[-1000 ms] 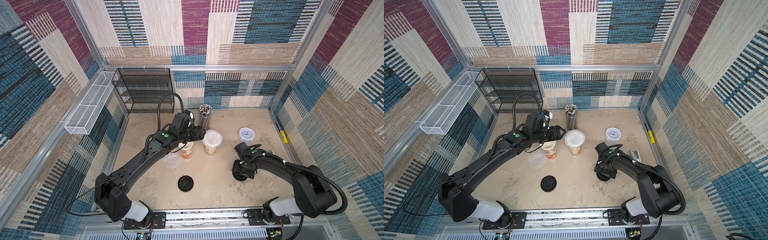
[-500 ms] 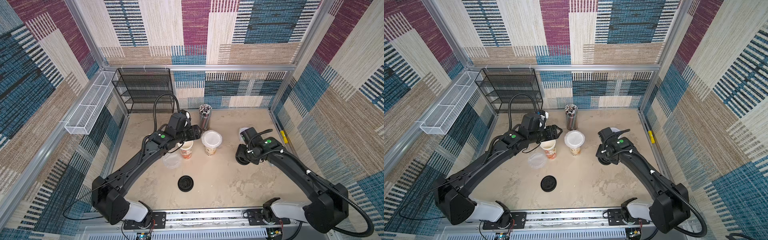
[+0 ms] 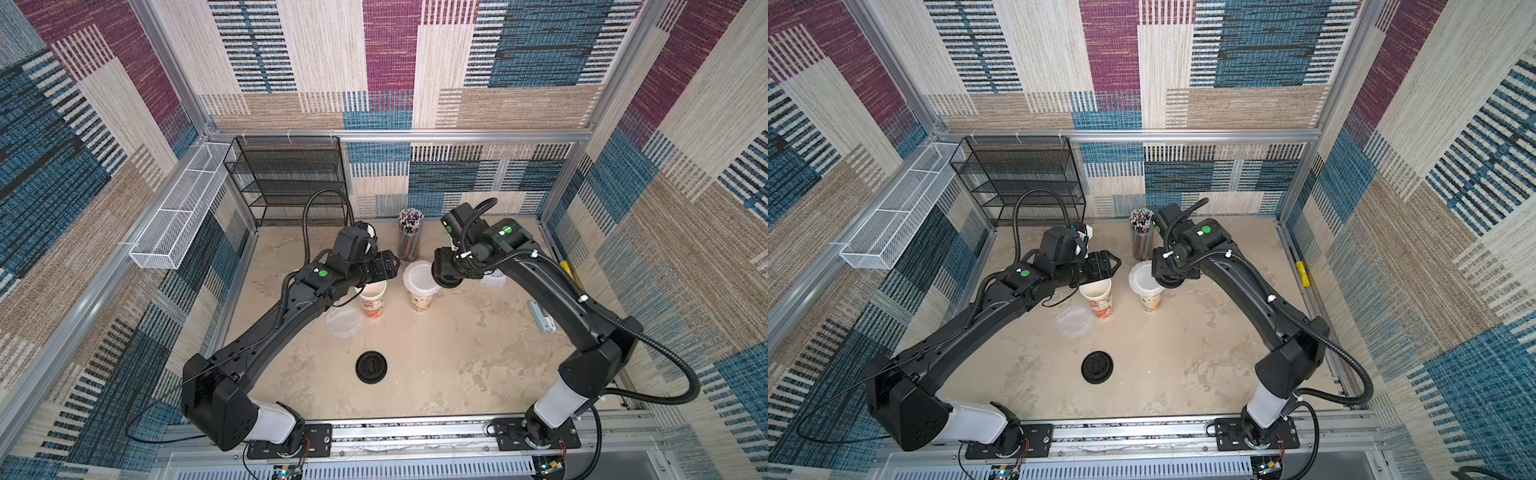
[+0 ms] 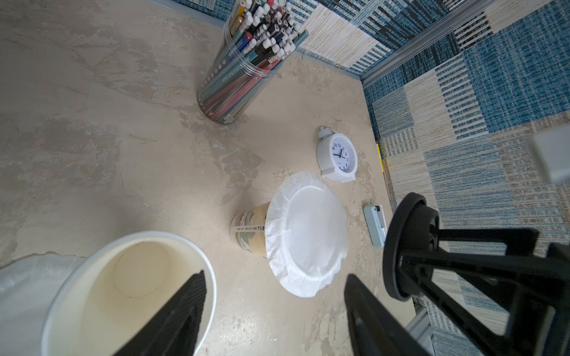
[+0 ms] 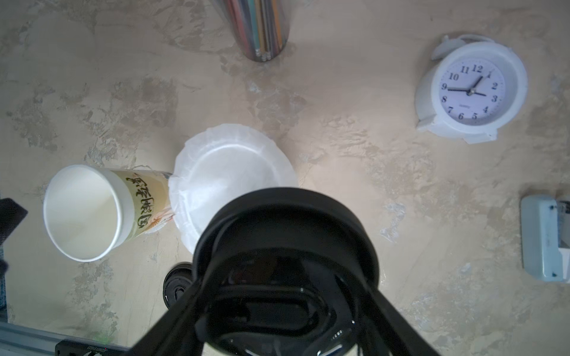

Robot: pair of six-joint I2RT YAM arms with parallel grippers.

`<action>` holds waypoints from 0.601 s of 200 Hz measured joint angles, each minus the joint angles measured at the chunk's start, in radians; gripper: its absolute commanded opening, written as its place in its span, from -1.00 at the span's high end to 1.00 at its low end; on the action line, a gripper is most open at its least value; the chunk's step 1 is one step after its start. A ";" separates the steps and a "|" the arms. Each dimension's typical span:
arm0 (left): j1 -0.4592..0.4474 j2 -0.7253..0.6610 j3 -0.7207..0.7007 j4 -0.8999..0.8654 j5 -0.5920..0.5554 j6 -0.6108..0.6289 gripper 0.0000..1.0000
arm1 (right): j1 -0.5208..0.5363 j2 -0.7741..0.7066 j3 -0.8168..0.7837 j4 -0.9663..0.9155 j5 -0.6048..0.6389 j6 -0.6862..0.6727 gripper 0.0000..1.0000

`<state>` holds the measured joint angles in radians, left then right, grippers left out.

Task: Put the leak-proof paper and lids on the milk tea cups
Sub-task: Secure the cup lid on the cup.

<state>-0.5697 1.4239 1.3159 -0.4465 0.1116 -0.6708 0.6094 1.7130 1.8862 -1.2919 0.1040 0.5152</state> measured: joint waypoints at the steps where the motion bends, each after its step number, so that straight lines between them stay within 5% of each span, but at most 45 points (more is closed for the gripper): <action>1: 0.000 0.000 -0.001 0.000 0.000 0.000 -0.47 | 0.001 0.004 0.005 -0.001 0.000 -0.001 -0.39; 54: 0.004 -0.006 -0.012 0.008 0.000 -0.007 -0.47 | 0.034 0.164 0.175 -0.034 -0.020 -0.060 -0.39; 120: 0.008 -0.012 -0.022 0.012 0.000 -0.007 -0.47 | 0.039 0.227 0.192 -0.041 -0.051 -0.090 -0.39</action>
<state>-0.5613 1.4117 1.2938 -0.4347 0.1112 -0.6777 0.6487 1.9400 2.0785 -1.3331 0.0532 0.4248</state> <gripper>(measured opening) 0.736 0.720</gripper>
